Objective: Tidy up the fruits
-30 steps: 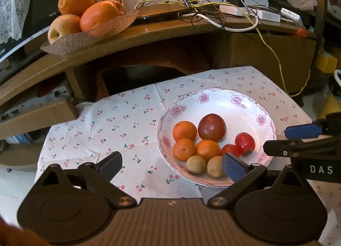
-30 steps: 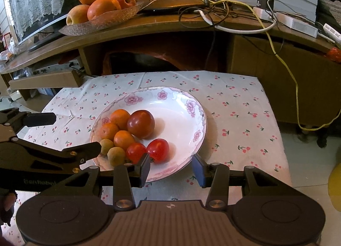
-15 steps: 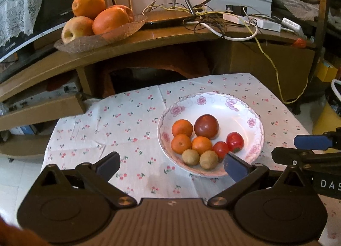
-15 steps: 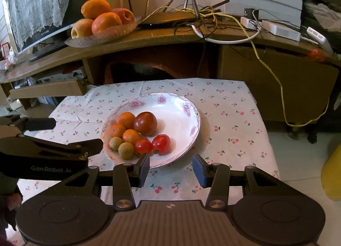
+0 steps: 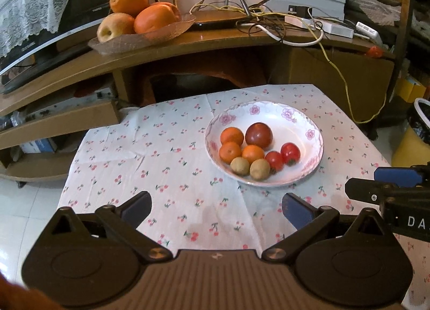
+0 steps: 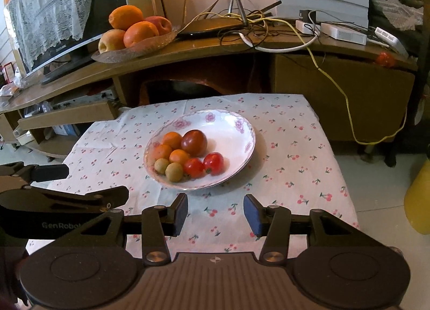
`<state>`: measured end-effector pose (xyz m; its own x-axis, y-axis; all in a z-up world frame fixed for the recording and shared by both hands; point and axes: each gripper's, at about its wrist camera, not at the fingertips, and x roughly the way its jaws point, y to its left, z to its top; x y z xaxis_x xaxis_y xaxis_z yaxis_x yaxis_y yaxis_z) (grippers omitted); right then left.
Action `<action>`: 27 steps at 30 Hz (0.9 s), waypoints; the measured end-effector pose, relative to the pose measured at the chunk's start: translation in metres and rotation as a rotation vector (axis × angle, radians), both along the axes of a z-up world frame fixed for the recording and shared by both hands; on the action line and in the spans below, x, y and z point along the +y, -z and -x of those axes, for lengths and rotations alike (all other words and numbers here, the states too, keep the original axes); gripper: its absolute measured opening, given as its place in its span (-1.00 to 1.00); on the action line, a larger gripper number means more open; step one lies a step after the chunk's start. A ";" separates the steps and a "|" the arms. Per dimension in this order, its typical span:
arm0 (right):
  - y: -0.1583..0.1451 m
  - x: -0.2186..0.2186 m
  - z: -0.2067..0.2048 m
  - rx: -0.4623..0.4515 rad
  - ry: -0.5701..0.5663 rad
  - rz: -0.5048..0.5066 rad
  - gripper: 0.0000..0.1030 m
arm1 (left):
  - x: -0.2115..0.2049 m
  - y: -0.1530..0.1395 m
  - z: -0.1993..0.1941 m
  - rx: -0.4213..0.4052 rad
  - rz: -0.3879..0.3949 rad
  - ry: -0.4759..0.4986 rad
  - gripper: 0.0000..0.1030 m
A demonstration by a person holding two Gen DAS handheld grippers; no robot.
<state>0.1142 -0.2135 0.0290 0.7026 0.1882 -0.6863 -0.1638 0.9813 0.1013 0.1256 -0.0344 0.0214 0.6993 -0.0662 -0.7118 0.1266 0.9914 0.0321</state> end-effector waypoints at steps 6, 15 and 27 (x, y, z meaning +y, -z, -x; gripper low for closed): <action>0.001 0.006 0.017 0.013 -0.006 -0.008 -0.07 | 0.006 -0.001 0.021 0.006 -0.001 -0.025 1.00; 0.000 0.013 0.045 0.025 -0.013 -0.014 -0.07 | 0.008 0.000 0.052 0.025 0.002 -0.025 1.00; 0.001 0.013 0.076 0.050 -0.006 -0.026 -0.06 | 0.007 -0.001 0.080 0.026 0.004 -0.027 1.00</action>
<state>0.0382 -0.2005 0.0282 0.6660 0.2107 -0.7156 -0.1636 0.9772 0.1354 0.0455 -0.0278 0.0227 0.6822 -0.0505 -0.7294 0.1006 0.9946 0.0253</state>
